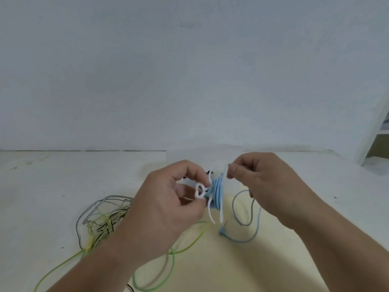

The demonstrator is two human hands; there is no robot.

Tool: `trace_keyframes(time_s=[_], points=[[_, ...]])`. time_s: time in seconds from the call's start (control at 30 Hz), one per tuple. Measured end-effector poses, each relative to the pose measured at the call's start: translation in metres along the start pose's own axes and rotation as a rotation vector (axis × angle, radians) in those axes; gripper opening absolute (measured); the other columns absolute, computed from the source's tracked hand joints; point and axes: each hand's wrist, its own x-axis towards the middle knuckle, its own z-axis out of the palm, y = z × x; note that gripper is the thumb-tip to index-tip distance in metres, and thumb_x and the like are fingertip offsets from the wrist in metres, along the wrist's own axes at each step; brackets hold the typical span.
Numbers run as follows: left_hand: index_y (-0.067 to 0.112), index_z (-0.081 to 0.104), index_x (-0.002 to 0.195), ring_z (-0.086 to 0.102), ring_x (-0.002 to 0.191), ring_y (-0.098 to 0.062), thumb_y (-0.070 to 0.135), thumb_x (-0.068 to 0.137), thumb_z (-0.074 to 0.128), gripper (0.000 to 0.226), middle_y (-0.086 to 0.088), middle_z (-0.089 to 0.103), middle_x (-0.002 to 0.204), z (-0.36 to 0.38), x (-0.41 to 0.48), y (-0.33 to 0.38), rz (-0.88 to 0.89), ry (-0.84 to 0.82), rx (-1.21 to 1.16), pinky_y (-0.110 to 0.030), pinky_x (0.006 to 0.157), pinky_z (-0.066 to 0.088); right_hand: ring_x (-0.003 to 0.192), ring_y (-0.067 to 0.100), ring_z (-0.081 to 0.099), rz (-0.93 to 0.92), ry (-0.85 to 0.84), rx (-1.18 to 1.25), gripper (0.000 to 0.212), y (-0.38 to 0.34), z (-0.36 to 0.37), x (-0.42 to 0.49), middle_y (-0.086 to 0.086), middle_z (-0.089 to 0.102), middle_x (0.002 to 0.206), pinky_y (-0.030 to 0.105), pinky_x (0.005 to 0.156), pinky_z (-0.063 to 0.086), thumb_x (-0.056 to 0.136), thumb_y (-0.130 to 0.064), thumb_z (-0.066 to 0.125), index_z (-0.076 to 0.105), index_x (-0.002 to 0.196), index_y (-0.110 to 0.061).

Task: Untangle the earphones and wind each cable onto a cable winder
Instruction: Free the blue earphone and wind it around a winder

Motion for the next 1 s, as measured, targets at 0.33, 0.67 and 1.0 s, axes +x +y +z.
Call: trace_keyframes(time_s=[0.33, 0.67, 1.0], points=[[0.022, 0.064, 0.082, 0.046, 0.036, -0.021, -0.002, 0.08, 0.076, 0.027, -0.007, 0.074, 0.075, -0.006, 0.005, -0.002, 0.042, 0.307, 0.052, -0.017, 0.045, 0.033, 0.047, 0.007, 0.031, -0.072, -0.591, 0.064, 0.029, -0.006, 0.014, -0.011, -0.014, 0.038, 0.054, 0.018, 0.049, 0.029, 0.103, -0.028, 0.05, 0.073, 0.091, -0.015], [0.032, 0.062, 0.079, 0.065, 0.069, -0.007, -0.001, 0.074, 0.071, 0.034, 0.011, 0.065, 0.082, -0.006, 0.004, -0.01, 0.157, 0.252, 0.532, -0.02, 0.055, 0.051, 0.056, 0.023, 0.028, -0.248, -0.518, 0.115, 0.029, -0.012, 0.005, -0.013, 0.006, 0.032, 0.059, 0.029, 0.052, 0.027, 0.097, -0.032, 0.059, 0.073, 0.08, -0.015], [0.03, 0.064, 0.081, 0.069, 0.074, -0.01, -0.004, 0.075, 0.07, 0.035, 0.013, 0.068, 0.08, 0.002, -0.003, -0.003, 0.161, 0.028, 0.467, -0.017, 0.064, 0.053, 0.042, 0.007, 0.033, -0.254, -0.029, -0.022, 0.029, -0.011, 0.004, -0.008, -0.008, 0.036, 0.046, 0.016, 0.045, 0.028, 0.093, -0.027, 0.061, 0.067, 0.07, -0.012]])
